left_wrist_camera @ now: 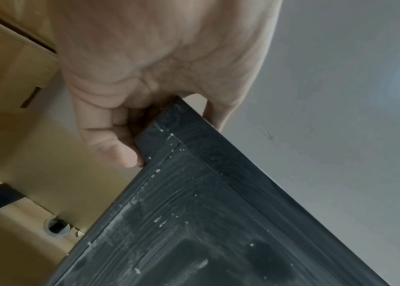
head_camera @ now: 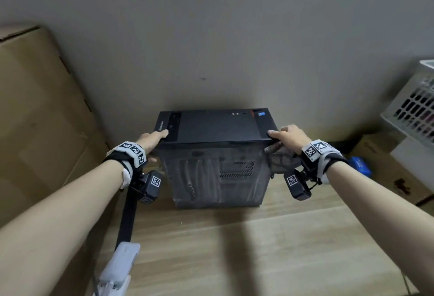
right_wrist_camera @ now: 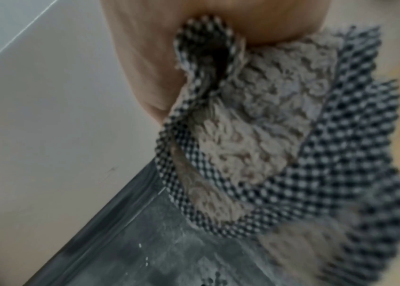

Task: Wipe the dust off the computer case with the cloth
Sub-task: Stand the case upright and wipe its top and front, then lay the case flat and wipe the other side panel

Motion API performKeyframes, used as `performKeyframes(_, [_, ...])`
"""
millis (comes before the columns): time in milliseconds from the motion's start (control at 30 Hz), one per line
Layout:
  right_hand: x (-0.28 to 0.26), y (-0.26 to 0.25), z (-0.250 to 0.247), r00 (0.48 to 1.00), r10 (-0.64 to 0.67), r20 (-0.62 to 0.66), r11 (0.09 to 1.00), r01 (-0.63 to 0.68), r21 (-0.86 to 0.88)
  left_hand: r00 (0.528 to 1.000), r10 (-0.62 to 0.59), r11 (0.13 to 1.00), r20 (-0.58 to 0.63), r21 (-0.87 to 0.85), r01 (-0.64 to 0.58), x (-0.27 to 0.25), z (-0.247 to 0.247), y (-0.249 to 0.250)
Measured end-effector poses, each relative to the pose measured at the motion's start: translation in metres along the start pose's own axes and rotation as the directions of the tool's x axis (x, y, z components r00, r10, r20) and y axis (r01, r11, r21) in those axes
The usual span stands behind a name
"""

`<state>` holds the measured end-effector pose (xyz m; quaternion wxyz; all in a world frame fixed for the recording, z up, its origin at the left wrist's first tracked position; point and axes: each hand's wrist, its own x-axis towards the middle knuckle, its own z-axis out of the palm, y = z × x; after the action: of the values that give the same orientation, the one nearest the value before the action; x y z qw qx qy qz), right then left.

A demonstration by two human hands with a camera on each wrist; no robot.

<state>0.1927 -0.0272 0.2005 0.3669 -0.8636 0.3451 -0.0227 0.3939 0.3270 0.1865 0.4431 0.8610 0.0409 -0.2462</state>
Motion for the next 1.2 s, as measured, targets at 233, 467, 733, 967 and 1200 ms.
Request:
performKeyframes(233, [-0.014, 0.007, -0.001, 0.996, -0.031, 0.083, 0.979, 0.014, 0.203, 0.998, -0.055, 0.994, 0.025, -0.096, 0.058, -0.012, -0.011, -0.016])
performKeyframes(467, [-0.037, 0.003, -0.017, 0.993, -0.014, 0.115, 0.945, -0.024, 0.326, 0.988, -0.122, 0.988, 0.090, -0.081, 0.130, -0.042, -0.021, -0.018])
performKeyframes(733, [-0.034, 0.009, -0.028, 0.981, 0.104, 0.162, 0.942, -0.149, 0.301, 0.981, -0.156, 0.982, 0.120, -0.085, 0.166, -0.061, 0.003, -0.027])
performKeyframes(967, [-0.005, 0.043, -0.016, 0.965, 0.205, 0.162, 0.891, -0.253, 0.377, 0.954, -0.254, 0.962, 0.160, -0.056, 0.265, -0.046, 0.033, -0.002])
performKeyframes(1200, [0.049, 0.047, -0.004, 0.966, 0.188, 0.178, 0.905, -0.241, 0.350, 0.930, -0.355, 0.935, 0.092, 0.021, 0.355, 0.002, 0.054, 0.016])
